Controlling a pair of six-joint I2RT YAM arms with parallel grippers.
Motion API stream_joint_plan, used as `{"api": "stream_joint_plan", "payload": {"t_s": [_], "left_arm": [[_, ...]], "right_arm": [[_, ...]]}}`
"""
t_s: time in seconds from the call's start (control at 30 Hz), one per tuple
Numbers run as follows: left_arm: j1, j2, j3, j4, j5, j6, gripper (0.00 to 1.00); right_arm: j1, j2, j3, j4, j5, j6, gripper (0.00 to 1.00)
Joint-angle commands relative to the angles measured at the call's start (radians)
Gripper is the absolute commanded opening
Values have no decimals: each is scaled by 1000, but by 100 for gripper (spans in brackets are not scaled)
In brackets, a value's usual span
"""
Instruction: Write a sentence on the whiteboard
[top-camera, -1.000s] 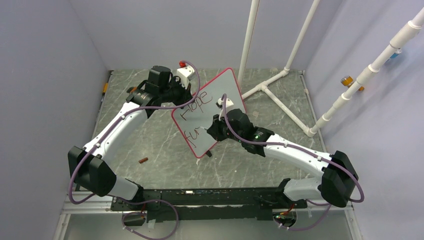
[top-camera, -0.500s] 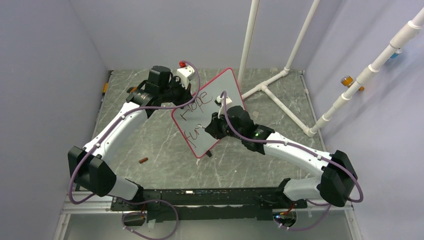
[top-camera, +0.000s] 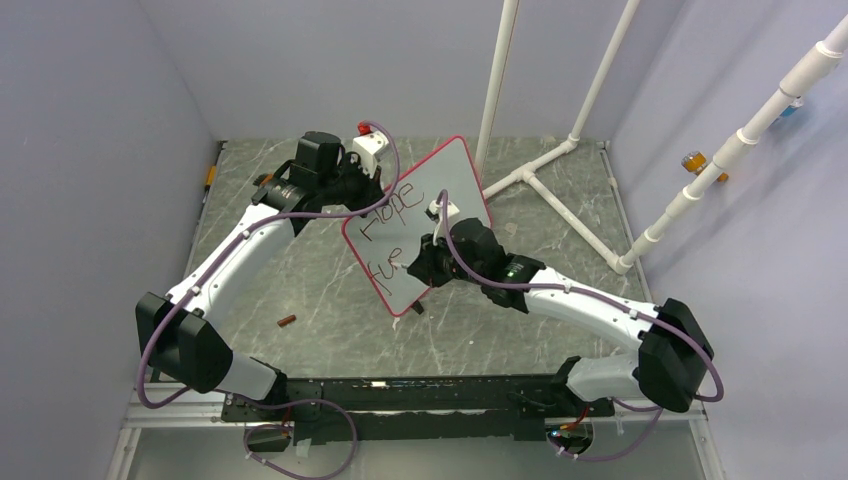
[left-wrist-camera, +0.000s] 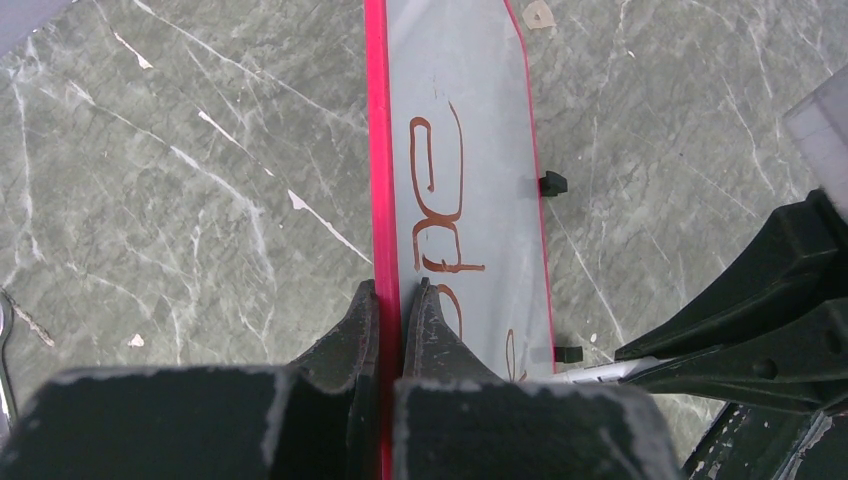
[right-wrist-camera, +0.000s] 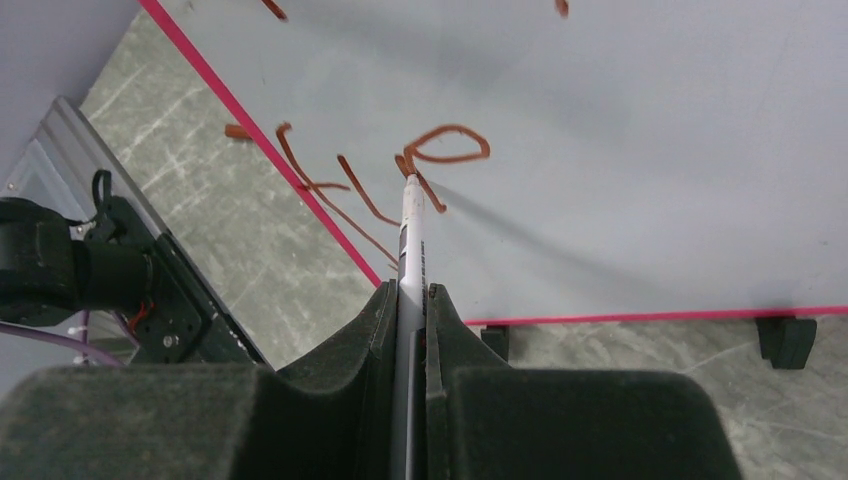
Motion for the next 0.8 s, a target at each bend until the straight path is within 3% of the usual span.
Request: {"api": "stream_joint_plan", "payload": {"t_s": [0.0,0.47,0.77], "left_arm": [[-11,-6,-9,-58,-60,111,0],[-11,-9,-10,-58,-59,110,0],[-10,-14,-10,-57,-62,110,0]], "right_arm": [[1,-9,-47,27,70,4,0],[-11,-60,-6,-38,180,-19,0],[-10,-134,36,-70,143,-39,0]]}}
